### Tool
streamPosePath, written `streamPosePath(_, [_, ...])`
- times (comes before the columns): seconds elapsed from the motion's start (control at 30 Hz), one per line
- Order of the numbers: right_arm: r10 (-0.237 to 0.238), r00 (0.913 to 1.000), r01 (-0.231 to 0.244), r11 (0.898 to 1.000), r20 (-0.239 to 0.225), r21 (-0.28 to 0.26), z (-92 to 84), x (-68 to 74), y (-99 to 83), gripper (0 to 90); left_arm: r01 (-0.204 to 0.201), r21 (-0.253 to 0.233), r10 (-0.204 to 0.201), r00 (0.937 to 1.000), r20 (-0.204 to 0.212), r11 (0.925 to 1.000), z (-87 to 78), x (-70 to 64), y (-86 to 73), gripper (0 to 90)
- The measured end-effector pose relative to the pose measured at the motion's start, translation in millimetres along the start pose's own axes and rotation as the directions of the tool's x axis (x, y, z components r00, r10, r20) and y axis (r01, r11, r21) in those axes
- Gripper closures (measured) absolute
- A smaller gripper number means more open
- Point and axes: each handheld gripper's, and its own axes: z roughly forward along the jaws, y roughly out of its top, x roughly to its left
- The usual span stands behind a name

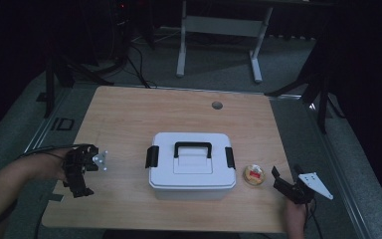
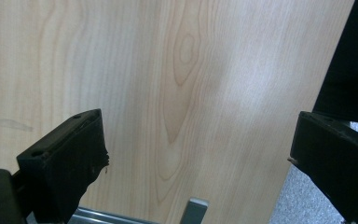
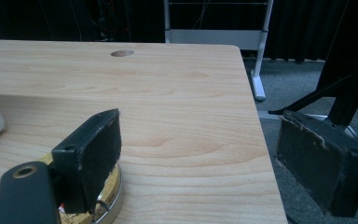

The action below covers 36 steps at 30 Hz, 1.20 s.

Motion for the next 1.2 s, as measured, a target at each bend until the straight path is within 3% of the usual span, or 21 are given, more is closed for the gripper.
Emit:
streamPosePath(0.23, [0.002,1.0000,-0.002,1.000,0.000,0.000,0.0,-0.1,0.0,13.9,-0.008,-0.026,0.009,0.9992,0.038,0.9996,-22.6,-3.5,5.6,2.8])
streamPosePath(0.4, [0.002,1.0000,-0.002,1.000,0.002,0.001,0.0,0.0,0.0,13.9,-0.020,0.006,0.020,0.9991,0.037,0.9998,-33.7,-2.7,9.9,2.9])
streamPosePath(0.57, [0.003,0.9999,-0.003,1.000,0.016,-0.003,-0.2,-0.2,-0.1,13.6,0.011,0.060,-0.015,0.9976,0.068,0.9981,-44.1,-0.3,15.0,3.2])
streamPosePath(0.73, [0.004,0.9999,-0.004,1.000,0.016,-0.004,-0.3,-0.6,-0.2,13.6,0.026,0.084,-0.034,0.9946,0.098,0.9961,-48.2,2.0,20.1,3.2])
streamPosePath(0.97, [0.003,0.9999,-0.003,1.000,0.015,-0.003,-0.2,-0.5,-0.1,13.6,0.068,0.063,-0.073,0.9945,0.075,0.9957,-57.1,8.4,30.8,3.6])
streamPosePath(1.07, [0.003,0.9999,-0.003,1.000,0.014,-0.003,-0.1,-0.4,-0.1,13.7,0.123,0.071,-0.130,0.9854,0.110,0.9898,-56.4,12.3,36.5,3.6])
streamPosePath(1.2, [0.003,0.9999,-0.003,1.000,0.013,-0.003,-0.2,-0.4,-0.1,13.6,0.141,0.016,-0.142,0.9824,0.122,0.9899,-56.4,17.1,45.9,3.6])
